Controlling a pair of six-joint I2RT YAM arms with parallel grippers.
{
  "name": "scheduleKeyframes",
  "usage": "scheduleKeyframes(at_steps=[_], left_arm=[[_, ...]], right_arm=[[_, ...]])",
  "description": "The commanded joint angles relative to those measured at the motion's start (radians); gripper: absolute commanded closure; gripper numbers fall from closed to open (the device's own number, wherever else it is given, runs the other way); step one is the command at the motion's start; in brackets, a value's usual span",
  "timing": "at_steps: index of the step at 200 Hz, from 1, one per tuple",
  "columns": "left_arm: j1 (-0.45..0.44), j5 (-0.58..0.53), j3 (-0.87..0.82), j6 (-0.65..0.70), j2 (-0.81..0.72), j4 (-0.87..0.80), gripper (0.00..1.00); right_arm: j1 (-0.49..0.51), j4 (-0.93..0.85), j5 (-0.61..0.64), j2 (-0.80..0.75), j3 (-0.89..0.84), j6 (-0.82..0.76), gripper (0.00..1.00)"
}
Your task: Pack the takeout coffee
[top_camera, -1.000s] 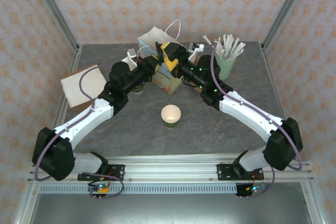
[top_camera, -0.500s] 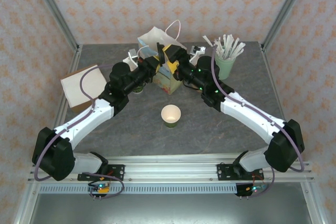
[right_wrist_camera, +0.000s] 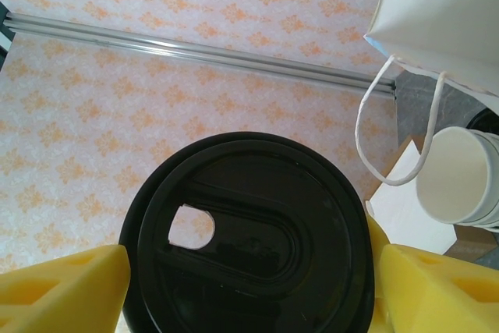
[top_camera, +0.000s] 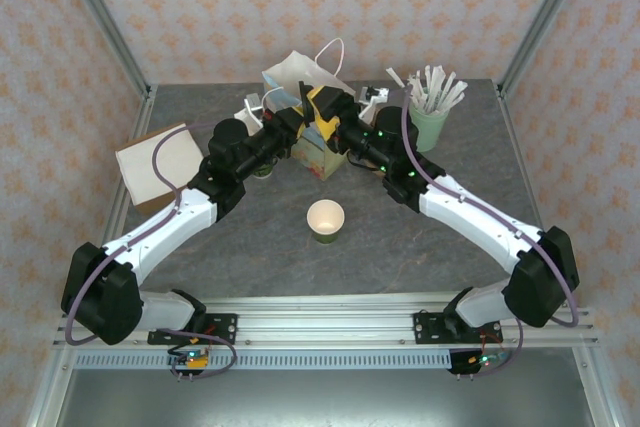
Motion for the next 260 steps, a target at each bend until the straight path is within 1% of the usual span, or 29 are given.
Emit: scheduleKeyframes(at_steps=[1, 23, 59, 90, 118, 176, 203, 218, 235, 260], left_arm=[[-0.006, 0.031, 0.0, 0.031, -0.03, 0.007, 1.0], [-0.006, 0.036, -0.001, 0.032, -0.029, 0.004, 1.0], [-0.007, 0.04, -0.003, 0.037, -0.031, -0.004, 1.0], [-0.007, 0.039, -0.004, 0.045, -0.033, -0.016, 1.0], [-0.006, 0.039, -0.002, 0.048, -0.032, -0.018, 1.0], [-0.007, 0.042, -0.002, 0.051, -0.034, -0.028, 1.0], [-0.006, 0.042, -0.002, 0.051, -0.032, -0.036, 1.0], [-0.006, 0.04, -0.001, 0.053, -0.032, -0.042, 0.98], [-0.007, 0.039, 0.004, 0.06, -0.032, -0.055, 0.94], [-0.006, 0.034, 0.004, 0.067, -0.032, -0.072, 0.85]], right_arm=[[0.003, 0.047, -0.027, 0.016, 0.033, 0.011, 0.17], [0.005, 0.047, -0.024, 0.021, 0.034, 0.009, 0.19], [-0.002, 0.04, -0.017, 0.024, 0.041, 0.002, 0.17], [-0.005, 0.021, -0.015, 0.023, 0.045, -0.013, 0.21], [-0.007, 0.022, -0.02, 0.024, 0.045, -0.018, 0.27], [-0.019, 0.04, -0.023, 0.02, 0.037, -0.011, 0.28], [-0.023, 0.051, -0.021, 0.018, 0.03, -0.006, 0.31], [-0.028, 0.052, -0.014, 0.012, 0.023, -0.005, 0.33], [-0.035, 0.053, -0.003, 0.005, 0.011, -0.005, 0.36], [-0.046, 0.054, 0.003, -0.007, -0.004, -0.004, 0.39]])
